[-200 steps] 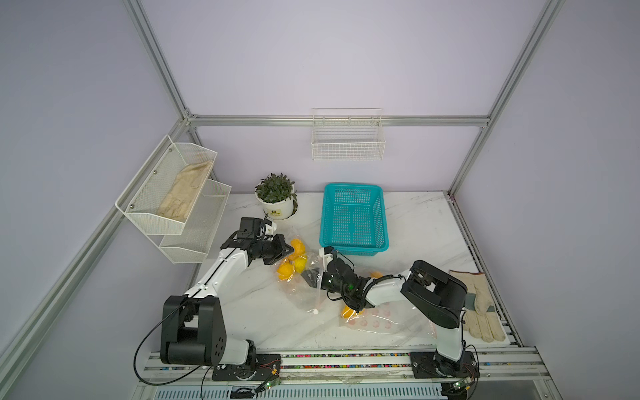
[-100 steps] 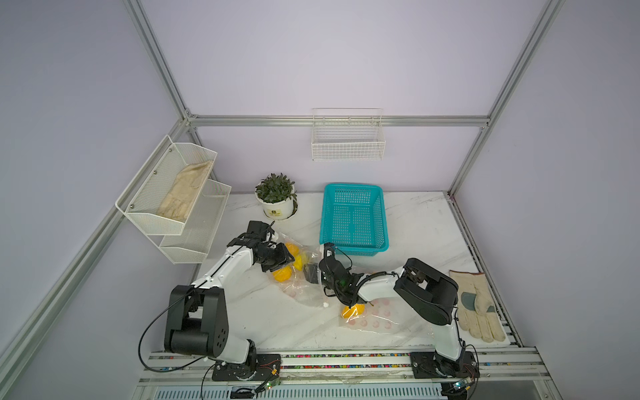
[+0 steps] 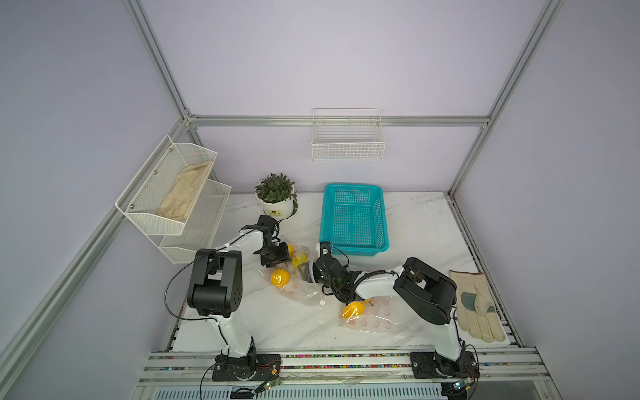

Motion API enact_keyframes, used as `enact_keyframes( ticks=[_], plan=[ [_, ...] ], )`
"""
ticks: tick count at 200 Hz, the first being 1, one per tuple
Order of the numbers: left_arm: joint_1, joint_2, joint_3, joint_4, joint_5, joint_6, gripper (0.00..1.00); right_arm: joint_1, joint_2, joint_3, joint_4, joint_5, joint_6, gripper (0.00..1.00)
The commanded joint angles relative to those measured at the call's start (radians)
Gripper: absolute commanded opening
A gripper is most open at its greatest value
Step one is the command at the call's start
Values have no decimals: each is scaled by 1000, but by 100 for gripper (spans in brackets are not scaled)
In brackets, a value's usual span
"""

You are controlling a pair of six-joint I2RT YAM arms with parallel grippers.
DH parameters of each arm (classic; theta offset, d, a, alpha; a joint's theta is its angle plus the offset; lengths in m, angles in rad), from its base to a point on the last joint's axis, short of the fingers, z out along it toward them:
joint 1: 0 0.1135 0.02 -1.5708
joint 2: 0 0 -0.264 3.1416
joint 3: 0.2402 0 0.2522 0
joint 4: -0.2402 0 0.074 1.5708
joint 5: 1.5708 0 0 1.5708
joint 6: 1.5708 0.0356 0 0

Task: Open the zip-top bag and take out the pear
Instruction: Adjust the zipper food storage bag at the center of the board, then pick up the pear from the zipper food storage bag.

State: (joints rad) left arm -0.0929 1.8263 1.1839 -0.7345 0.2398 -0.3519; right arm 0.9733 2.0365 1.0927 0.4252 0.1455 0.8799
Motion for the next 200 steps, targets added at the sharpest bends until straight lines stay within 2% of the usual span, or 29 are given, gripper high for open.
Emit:
enact_keyframes(
  ticks=[1,47,83,107,118,132,152,158,172,200],
  plan=[
    [-18,44,43,-36,1,63,51,-1,6,1,-35,25,-12,63],
    [-64,73,28,-56,56,95,48,-21,31,34,20,-88,-107,73],
    [-67,38,-6,-62,299,174,33,-21,-16,25,12,-63,-258,70],
    [-64,-8,-26,-71,322,180,29,-23,-53,1,10,-111,-383,67],
    [-61,-36,-29,-80,274,160,33,-25,-71,-5,-6,-175,-416,66],
    [-59,-96,-40,-77,225,149,45,-28,-88,-12,-41,-252,-473,66],
    [-48,-211,-51,-44,210,145,48,-28,-94,-21,-83,-304,-506,67],
    [-43,-234,-47,-39,209,111,50,-28,-93,-27,-85,-310,-515,67],
    [-38,-259,-20,-58,181,90,55,-28,-100,-43,-95,-236,-520,67],
    [-37,-287,30,-77,115,74,57,-27,-130,-106,-73,-80,-573,67]
  ],
)
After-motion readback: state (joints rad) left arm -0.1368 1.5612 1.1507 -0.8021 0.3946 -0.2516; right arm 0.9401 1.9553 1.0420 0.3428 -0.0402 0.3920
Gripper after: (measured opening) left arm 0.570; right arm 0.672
